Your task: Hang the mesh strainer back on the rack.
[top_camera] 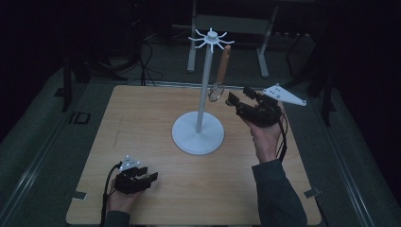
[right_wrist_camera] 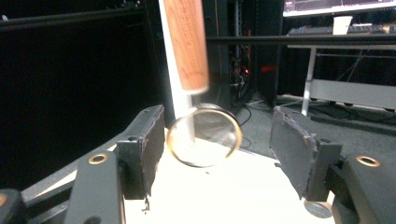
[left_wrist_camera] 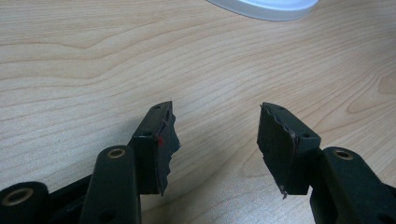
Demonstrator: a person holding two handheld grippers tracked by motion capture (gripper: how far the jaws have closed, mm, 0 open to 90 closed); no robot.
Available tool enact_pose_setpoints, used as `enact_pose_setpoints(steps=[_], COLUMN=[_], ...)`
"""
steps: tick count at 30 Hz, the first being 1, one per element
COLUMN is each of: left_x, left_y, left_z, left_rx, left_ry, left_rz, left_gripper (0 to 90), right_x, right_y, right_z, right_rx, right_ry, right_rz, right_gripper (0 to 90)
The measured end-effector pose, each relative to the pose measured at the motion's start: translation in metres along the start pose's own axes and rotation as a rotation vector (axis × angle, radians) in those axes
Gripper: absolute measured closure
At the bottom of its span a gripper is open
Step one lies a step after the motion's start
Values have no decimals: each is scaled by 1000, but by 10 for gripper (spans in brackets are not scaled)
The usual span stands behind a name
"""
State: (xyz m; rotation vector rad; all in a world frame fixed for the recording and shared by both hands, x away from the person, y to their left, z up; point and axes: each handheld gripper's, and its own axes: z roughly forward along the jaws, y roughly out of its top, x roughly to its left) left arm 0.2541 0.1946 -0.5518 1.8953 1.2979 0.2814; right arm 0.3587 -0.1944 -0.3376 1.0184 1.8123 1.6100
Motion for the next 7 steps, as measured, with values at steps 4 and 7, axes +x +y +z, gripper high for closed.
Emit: enact_pose_setpoints(steps=[4, 7], left_x=[0, 0], left_y=[0, 0], left_z=[0, 1], left_rx=[-1, 0], left_ry=[1, 1], left_rz=[-2, 1], left_gripper=[462, 461], right_x=[-3, -6], right_y=[-8, -15], right_z=[-2, -4], right_rx=[24, 47], right_ry=[-6, -11], right_rz=[1, -5], right_gripper=[354, 353])
